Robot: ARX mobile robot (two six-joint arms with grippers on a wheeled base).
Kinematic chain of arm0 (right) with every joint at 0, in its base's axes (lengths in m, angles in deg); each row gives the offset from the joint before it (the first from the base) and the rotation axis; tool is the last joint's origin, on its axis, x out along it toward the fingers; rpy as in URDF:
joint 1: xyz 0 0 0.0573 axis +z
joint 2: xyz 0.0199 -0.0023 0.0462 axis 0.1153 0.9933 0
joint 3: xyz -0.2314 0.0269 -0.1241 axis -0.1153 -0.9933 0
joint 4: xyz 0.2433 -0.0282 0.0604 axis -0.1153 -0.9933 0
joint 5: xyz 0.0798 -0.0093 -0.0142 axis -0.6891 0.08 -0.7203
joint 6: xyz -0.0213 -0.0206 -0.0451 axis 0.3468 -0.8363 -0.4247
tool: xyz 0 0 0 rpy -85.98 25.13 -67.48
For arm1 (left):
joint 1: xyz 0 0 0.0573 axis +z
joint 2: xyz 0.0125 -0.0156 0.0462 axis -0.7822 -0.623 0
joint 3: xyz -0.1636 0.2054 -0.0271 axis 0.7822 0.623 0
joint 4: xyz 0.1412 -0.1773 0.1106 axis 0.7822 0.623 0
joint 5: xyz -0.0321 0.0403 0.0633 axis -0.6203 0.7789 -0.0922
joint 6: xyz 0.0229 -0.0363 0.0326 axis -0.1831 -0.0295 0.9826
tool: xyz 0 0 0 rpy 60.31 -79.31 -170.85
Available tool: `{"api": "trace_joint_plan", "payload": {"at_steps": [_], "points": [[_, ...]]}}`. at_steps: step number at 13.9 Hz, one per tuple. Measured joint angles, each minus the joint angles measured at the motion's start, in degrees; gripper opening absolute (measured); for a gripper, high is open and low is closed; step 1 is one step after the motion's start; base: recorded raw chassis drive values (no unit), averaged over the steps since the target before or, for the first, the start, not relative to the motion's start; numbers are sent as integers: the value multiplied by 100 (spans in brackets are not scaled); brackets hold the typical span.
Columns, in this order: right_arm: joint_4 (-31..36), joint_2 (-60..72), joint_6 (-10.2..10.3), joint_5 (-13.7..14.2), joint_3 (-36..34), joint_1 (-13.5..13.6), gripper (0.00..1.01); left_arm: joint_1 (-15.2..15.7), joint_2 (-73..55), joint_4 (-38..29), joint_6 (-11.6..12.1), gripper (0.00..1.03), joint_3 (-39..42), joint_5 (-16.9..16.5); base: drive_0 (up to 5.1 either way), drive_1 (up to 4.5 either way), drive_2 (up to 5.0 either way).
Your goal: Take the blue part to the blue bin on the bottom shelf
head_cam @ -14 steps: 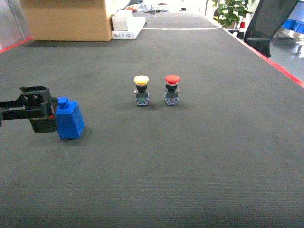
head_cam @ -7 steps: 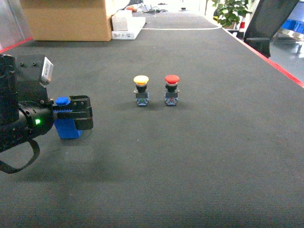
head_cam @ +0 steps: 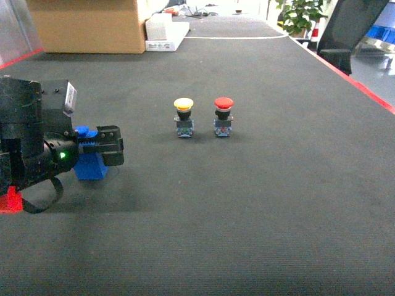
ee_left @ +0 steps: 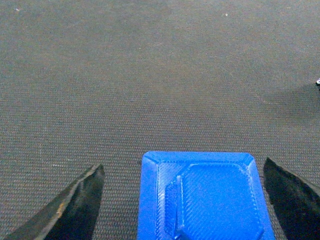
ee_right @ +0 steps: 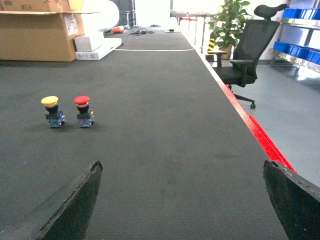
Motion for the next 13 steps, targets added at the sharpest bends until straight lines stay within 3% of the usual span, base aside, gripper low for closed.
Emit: {"api": "trace_joint_plan", "payload": {"at_steps": [4, 5, 6, 7, 8, 9, 11, 13], "points": [[2, 0, 0, 0, 0, 0, 98, -2, -94, -37, -9, 50, 0, -68, 0, 0, 0], [2, 0, 0, 0, 0, 0, 98, -2, -94, -81, -9, 45, 0, -94, 0, 0, 0], [2, 0, 0, 0, 0, 0, 98, -2, -94, -256, -4, 44, 44, -105, 0, 0, 0], [0, 0, 0, 0, 0, 0, 98, -140, 369, -909, 162, 44, 894, -7, 0, 0, 0], [2, 0, 0, -2, 0, 0, 98, -258, 1097, -1130, 225, 44, 1576, 127, 0, 0, 0], [0, 0, 0, 0, 0, 0, 98, -313, 1919, -1005, 229, 44, 2116, 173, 0, 0, 0], [2, 0, 0, 0, 0, 0, 98, -442, 4496, 107, 278, 44, 3309, 216, 0, 0, 0], [2, 0, 0, 0, 0, 0, 98, -474, 5265, 494, 291, 44, 3536, 304, 0, 0, 0]]}}
